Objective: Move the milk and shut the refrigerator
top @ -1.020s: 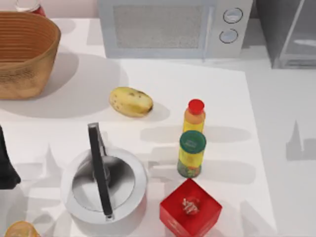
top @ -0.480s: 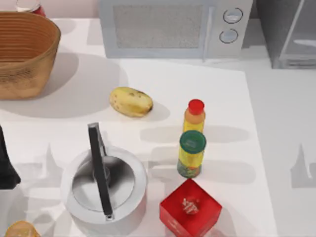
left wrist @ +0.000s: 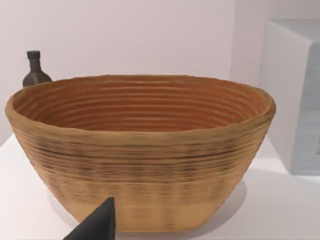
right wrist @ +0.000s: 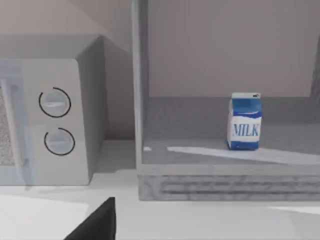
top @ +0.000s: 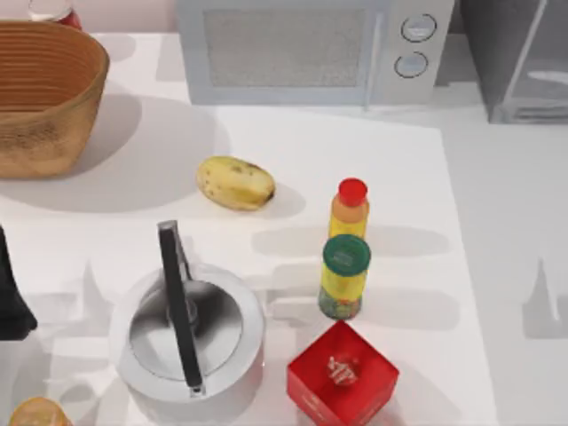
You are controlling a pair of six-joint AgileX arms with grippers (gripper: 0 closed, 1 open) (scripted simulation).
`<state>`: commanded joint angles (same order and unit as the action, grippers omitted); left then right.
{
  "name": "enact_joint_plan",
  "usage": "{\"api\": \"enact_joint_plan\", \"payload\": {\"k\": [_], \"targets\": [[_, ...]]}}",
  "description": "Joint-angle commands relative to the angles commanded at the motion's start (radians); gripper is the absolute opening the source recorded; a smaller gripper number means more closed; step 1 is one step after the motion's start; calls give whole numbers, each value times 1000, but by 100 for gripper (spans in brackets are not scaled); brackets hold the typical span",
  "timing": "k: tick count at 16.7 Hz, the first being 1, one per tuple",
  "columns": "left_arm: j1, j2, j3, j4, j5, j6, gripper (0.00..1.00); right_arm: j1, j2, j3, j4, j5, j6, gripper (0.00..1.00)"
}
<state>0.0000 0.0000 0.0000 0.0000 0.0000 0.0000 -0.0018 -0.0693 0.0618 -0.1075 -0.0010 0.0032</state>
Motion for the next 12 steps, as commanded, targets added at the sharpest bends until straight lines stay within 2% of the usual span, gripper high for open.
{"api": "enact_joint_plan", "payload": {"k": [4, 12], "targets": [[0, 0, 0, 0, 0, 0, 100, 2, -153, 125, -270, 0, 3, 100], [0, 0, 0, 0, 0, 0, 100, 2, -534, 438, -995, 4, -4, 100]]}}
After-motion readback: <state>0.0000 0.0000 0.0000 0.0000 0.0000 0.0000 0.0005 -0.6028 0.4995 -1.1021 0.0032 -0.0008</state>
